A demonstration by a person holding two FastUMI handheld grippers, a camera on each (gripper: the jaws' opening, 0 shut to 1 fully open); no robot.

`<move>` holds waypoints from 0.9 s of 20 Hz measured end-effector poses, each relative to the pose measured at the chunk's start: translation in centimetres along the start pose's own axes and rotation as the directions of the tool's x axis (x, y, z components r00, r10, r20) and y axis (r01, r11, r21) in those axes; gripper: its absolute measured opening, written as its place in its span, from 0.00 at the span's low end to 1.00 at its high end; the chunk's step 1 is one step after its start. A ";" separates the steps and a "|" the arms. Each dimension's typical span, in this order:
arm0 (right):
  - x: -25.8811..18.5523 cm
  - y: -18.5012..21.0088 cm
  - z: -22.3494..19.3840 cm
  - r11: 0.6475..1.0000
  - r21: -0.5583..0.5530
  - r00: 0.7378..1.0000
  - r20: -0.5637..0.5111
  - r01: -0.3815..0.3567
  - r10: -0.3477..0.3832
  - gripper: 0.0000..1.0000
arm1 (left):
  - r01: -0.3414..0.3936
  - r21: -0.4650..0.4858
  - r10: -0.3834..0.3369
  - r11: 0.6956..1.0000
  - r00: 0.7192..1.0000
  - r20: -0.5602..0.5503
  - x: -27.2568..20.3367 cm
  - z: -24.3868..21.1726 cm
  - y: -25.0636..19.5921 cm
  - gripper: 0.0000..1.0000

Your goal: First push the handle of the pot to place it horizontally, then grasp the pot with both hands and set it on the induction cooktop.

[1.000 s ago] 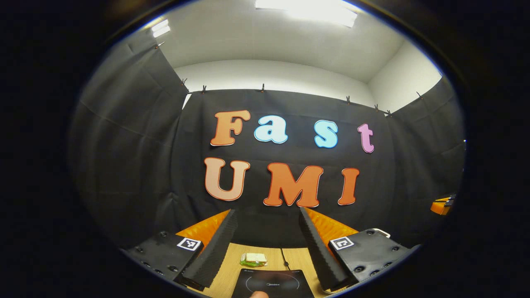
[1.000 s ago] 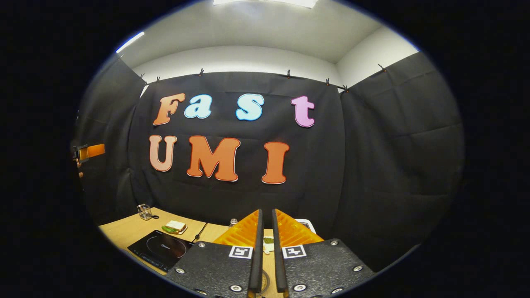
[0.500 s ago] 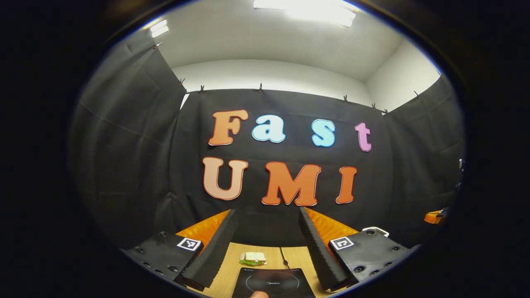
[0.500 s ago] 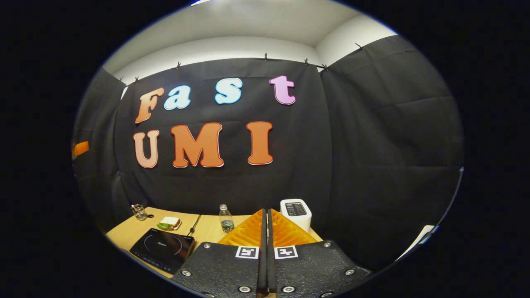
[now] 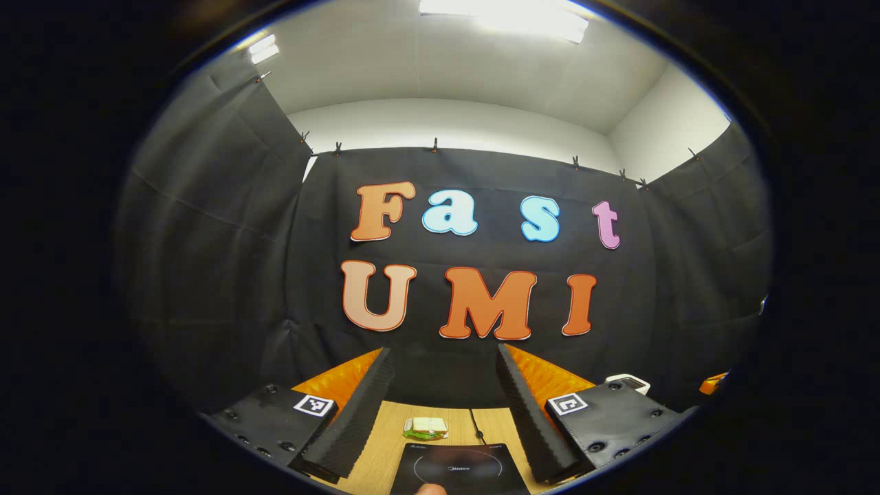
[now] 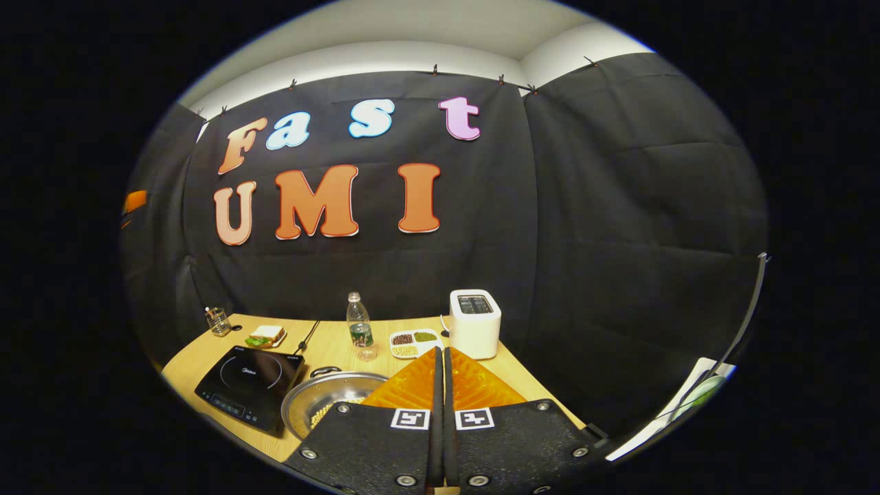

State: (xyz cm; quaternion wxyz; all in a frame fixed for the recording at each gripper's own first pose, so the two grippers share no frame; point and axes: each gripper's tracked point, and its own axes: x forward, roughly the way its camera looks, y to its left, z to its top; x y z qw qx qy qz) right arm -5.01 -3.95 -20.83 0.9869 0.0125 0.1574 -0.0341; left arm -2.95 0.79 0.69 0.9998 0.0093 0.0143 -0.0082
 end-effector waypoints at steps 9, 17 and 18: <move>-2.5 3.0 -9.8 0.997 -0.023 0.980 -0.186 -0.075 0.069 0.00 | 0.006 -0.002 -0.006 1.000 1.000 -0.002 -0.4 -0.2 0.0 0.98; -4.1 6.9 -16.7 0.986 -0.027 0.932 -0.332 -0.164 0.146 0.00 | 0.002 -0.005 -0.002 1.000 1.000 -0.010 -0.7 -0.8 0.7 0.97; -4.4 7.3 -17.4 0.984 -0.022 0.924 -0.347 -0.177 0.158 0.00 | 0.000 -0.005 0.000 1.000 1.000 -0.011 -0.7 -0.9 0.8 0.97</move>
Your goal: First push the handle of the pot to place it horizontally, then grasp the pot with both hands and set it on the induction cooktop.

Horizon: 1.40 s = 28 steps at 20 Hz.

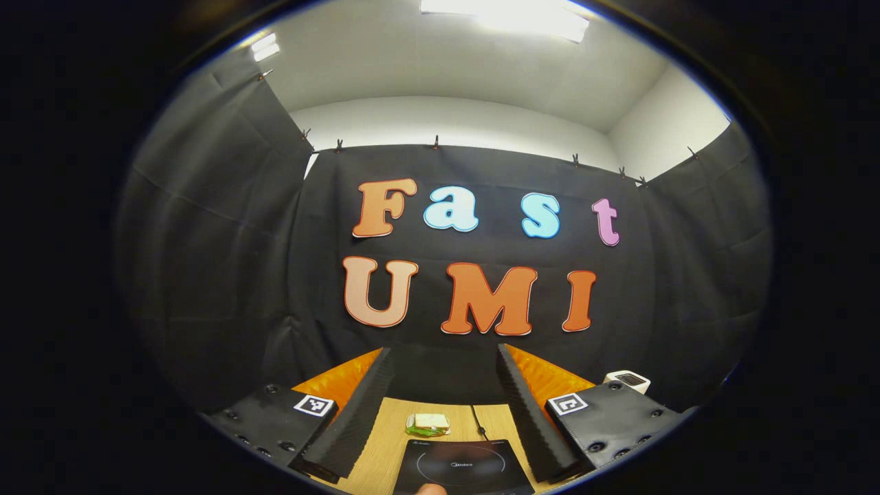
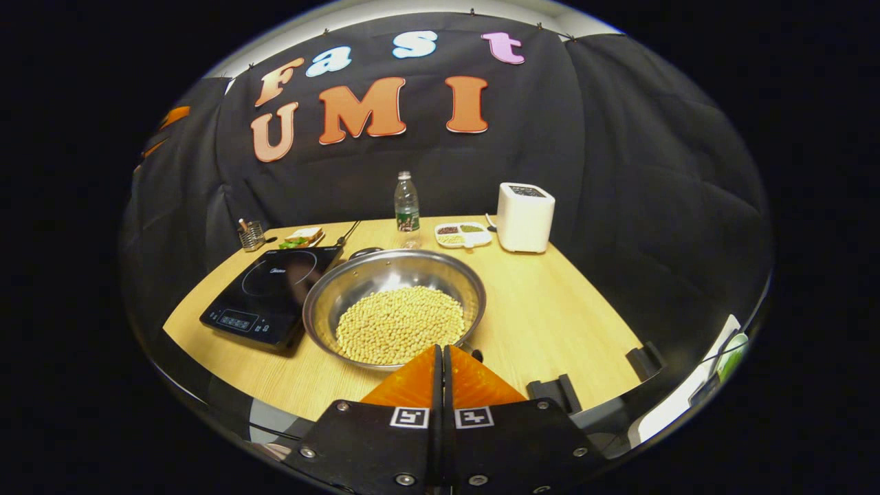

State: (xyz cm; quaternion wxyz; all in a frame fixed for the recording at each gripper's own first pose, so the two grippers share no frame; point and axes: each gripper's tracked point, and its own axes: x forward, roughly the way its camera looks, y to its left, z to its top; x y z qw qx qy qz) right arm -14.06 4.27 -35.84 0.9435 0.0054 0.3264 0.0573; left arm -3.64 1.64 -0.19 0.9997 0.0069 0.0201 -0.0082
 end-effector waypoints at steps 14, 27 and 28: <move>3.2 3.5 -5.2 0.994 0.019 0.986 -0.124 -0.111 0.113 0.00 | 0.007 0.027 -0.007 1.000 1.000 -0.002 0.5 -1.3 -1.0 0.98; 5.3 1.0 -6.1 0.980 0.190 0.981 -0.170 -0.063 0.096 0.00 | 0.051 -0.010 -0.051 0.999 0.998 0.028 0.1 -1.1 -3.5 0.98; 5.5 0.9 -6.0 0.976 0.208 0.981 -0.167 -0.062 0.098 0.00 | 0.056 -0.005 -0.055 0.998 0.998 0.035 0.0 -0.9 -3.7 0.98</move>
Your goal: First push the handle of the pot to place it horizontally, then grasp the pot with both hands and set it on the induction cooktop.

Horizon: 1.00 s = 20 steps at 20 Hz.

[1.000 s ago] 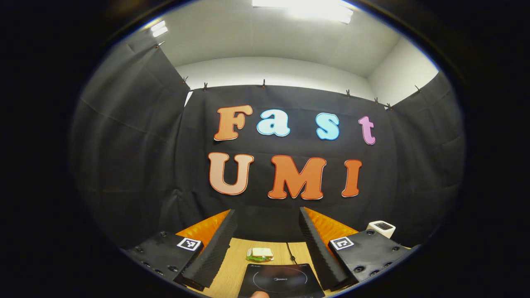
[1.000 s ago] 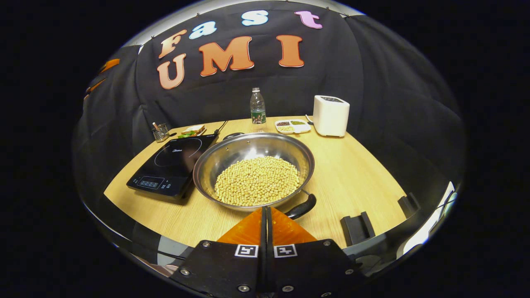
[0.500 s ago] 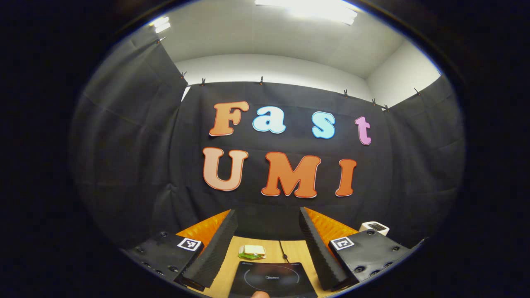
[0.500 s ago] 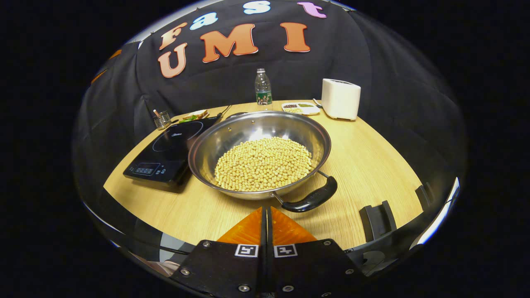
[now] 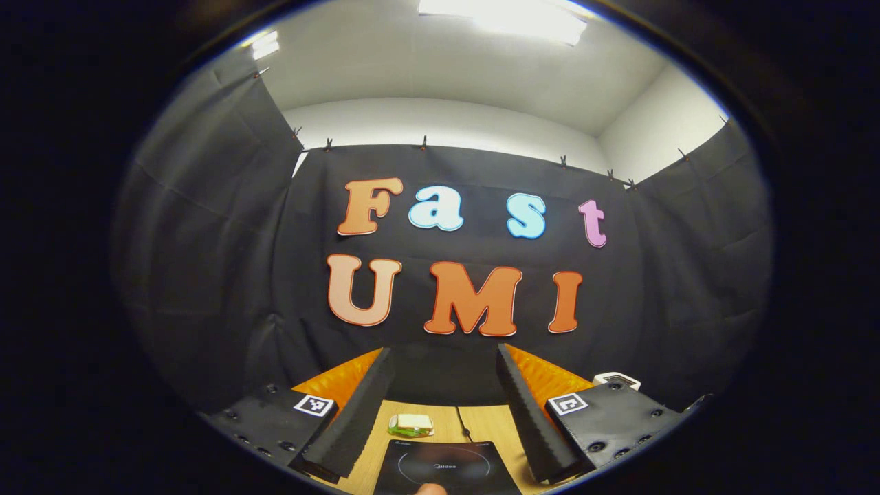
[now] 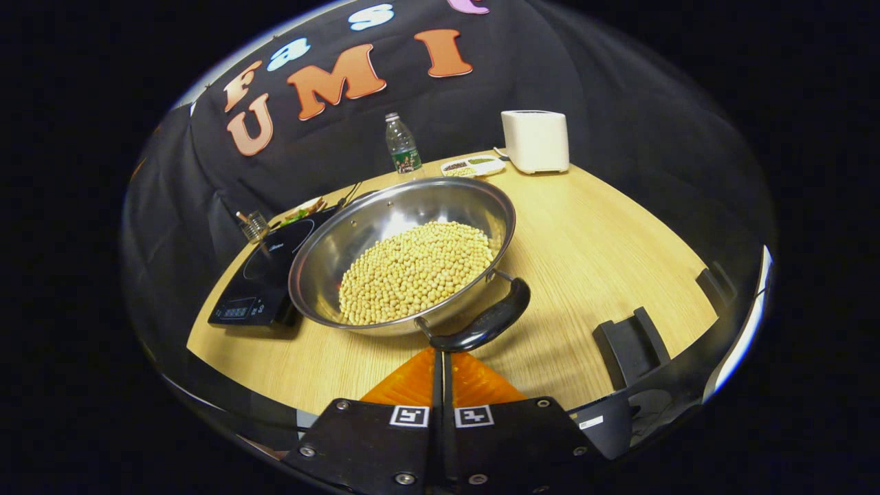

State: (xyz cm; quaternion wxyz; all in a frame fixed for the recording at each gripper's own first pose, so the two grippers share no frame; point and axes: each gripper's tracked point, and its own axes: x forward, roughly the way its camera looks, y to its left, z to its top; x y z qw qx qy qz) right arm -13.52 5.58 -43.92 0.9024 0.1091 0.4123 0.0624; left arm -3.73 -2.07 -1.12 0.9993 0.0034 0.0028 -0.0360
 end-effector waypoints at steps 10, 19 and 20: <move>1.4 -1.8 1.3 0.996 0.089 1.000 -0.005 0.030 -0.030 0.00 | -0.024 0.019 0.024 1.000 1.000 0.008 -0.7 0.5 1.0 0.98; 2.9 -4.2 3.3 0.986 0.154 0.998 0.001 0.064 -0.065 0.00 | -0.044 0.023 0.044 0.999 0.999 -0.002 -0.8 0.4 2.0 0.96; 3.0 -4.4 3.4 0.985 0.162 0.998 0.003 0.065 -0.066 0.00 | -0.046 0.024 0.046 0.999 0.999 -0.004 -0.6 0.3 2.0 0.97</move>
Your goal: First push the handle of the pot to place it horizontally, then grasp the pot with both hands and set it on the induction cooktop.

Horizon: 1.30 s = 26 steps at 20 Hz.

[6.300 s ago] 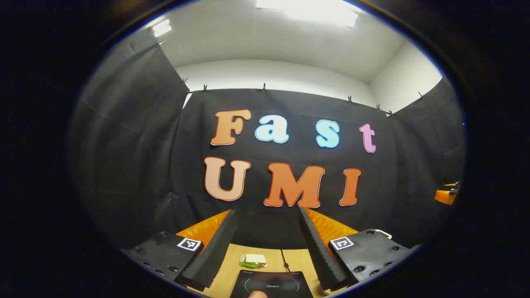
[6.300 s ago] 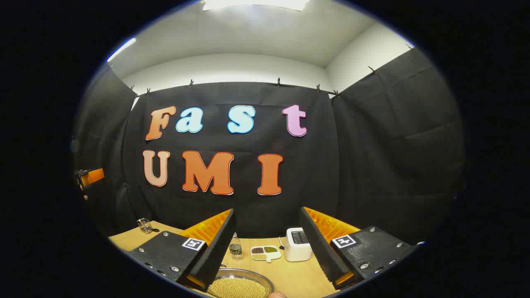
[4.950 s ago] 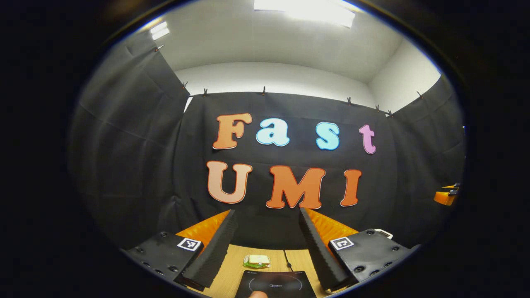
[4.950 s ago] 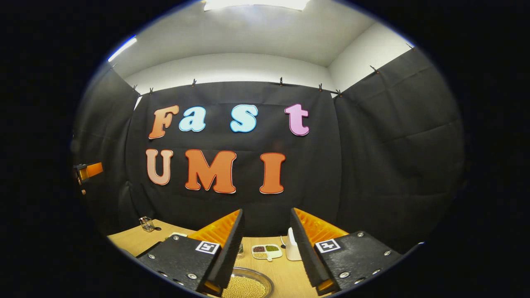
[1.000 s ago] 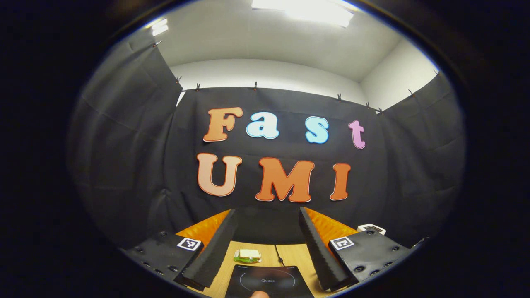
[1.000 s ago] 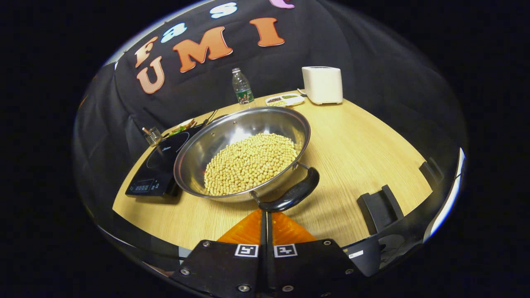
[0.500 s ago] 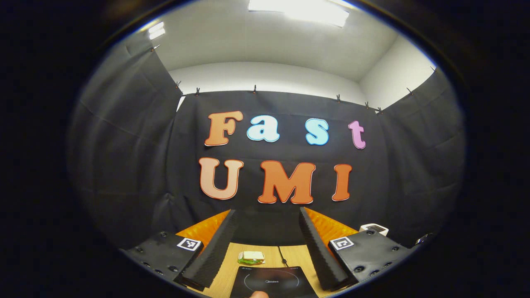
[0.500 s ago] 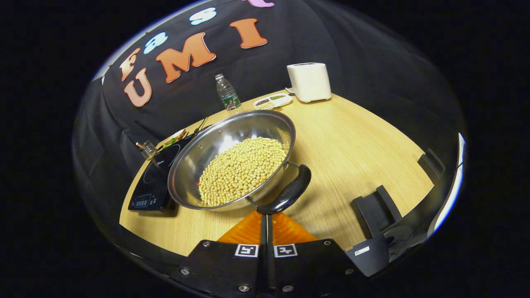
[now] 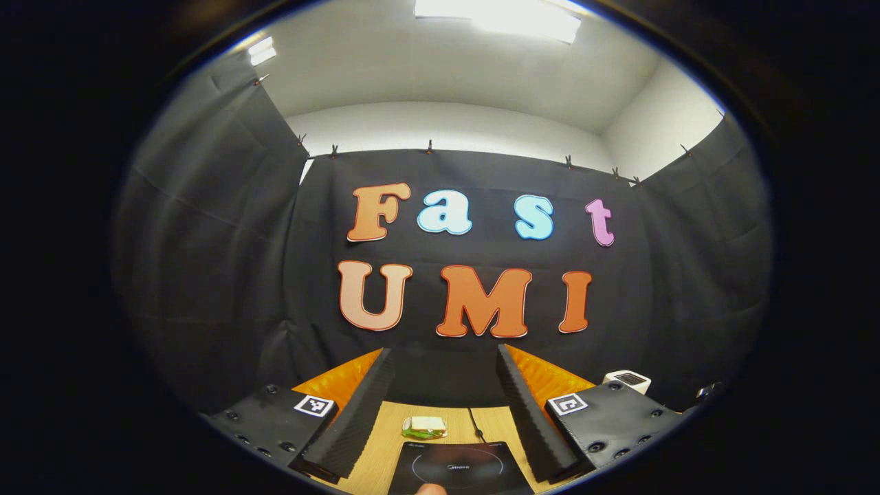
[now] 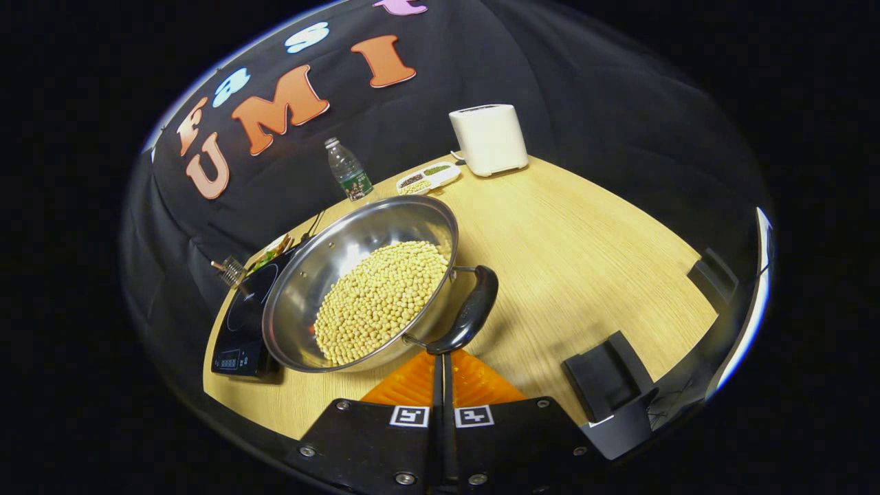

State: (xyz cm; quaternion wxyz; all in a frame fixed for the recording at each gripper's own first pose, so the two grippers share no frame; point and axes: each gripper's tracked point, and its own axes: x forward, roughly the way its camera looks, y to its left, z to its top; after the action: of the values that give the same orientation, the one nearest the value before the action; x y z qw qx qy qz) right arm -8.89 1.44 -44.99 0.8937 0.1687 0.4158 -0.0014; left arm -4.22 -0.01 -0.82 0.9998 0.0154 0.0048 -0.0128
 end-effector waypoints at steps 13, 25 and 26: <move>2.3 -1.6 2.8 0.999 0.048 1.000 0.004 0.021 -0.021 0.00 | -0.027 -0.006 0.027 1.000 0.999 -0.044 1.4 -1.5 0.9 0.97; 3.9 -2.3 4.8 0.996 0.086 1.000 -0.001 0.022 -0.022 0.00 | -0.058 0.013 0.059 0.998 0.994 -0.090 3.6 -5.8 2.1 0.99; 4.2 -2.3 5.0 0.996 0.091 1.000 0.001 0.022 -0.022 0.00 | -0.062 0.017 0.063 0.998 0.994 -0.090 3.8 -6.0 2.2 0.98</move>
State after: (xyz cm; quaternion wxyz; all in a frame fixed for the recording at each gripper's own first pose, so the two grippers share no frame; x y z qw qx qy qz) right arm -2.80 -1.66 -45.83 0.8853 0.2047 0.4164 -0.0304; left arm -0.47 2.24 -6.83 0.9983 0.0230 0.0495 0.0192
